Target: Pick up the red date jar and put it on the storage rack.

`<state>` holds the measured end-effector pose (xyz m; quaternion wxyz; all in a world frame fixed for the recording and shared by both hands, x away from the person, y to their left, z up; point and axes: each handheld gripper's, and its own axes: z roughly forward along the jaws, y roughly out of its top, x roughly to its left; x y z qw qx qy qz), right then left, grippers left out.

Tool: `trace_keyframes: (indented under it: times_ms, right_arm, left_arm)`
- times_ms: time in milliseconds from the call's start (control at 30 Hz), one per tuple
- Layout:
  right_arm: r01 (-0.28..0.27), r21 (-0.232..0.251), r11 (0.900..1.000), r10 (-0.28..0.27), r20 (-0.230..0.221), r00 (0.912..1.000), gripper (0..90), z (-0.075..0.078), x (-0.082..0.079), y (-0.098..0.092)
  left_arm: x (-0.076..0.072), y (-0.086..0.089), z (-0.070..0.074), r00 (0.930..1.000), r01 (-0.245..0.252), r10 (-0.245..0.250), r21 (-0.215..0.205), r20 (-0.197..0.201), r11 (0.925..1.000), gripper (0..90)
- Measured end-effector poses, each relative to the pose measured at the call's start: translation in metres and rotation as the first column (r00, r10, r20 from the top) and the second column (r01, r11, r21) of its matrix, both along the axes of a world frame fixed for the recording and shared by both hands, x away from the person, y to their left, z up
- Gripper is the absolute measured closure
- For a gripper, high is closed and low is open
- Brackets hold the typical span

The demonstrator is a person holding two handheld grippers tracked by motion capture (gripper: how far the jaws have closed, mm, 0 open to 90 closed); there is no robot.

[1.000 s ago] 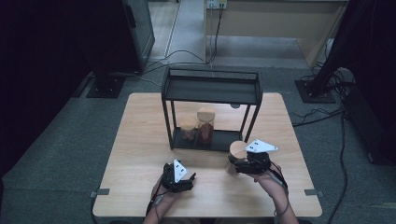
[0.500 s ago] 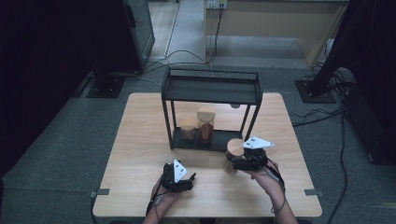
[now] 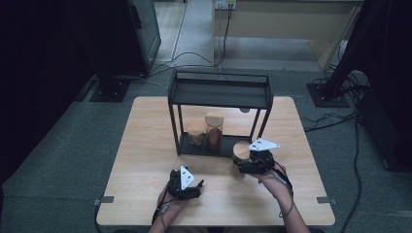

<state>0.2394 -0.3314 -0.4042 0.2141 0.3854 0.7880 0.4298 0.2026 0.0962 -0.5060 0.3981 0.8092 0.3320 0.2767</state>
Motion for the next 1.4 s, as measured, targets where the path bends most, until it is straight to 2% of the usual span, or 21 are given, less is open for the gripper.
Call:
trace_keyframes:
  times_ms: [600, 800, 1400]
  right_arm:
    - [0.01, 0.031, 0.999, -0.01, -0.008, 0.9999, 24.7, 0.001, 0.009, 0.006]
    - [0.01, 0.012, 1.0, -0.01, -0.009, 0.9999, 24.8, 0.003, 0.013, 0.012]
    - [0.041, 0.026, 0.999, -0.04, -0.005, 0.9992, 24.8, 0.002, 0.019, 0.019]
  left_arm:
    - [-0.001, 0.0, -0.001, 1.0, -0.003, 0.003, -0.006, 0.003, 1.0, 21.0]
    - [-0.001, 0.0, -0.001, 1.0, -0.002, 0.002, -0.006, 0.005, 1.0, 21.0]
    - [-0.001, 0.002, -0.001, 1.0, -0.001, 0.001, -0.014, 0.005, 0.9999, 21.0]
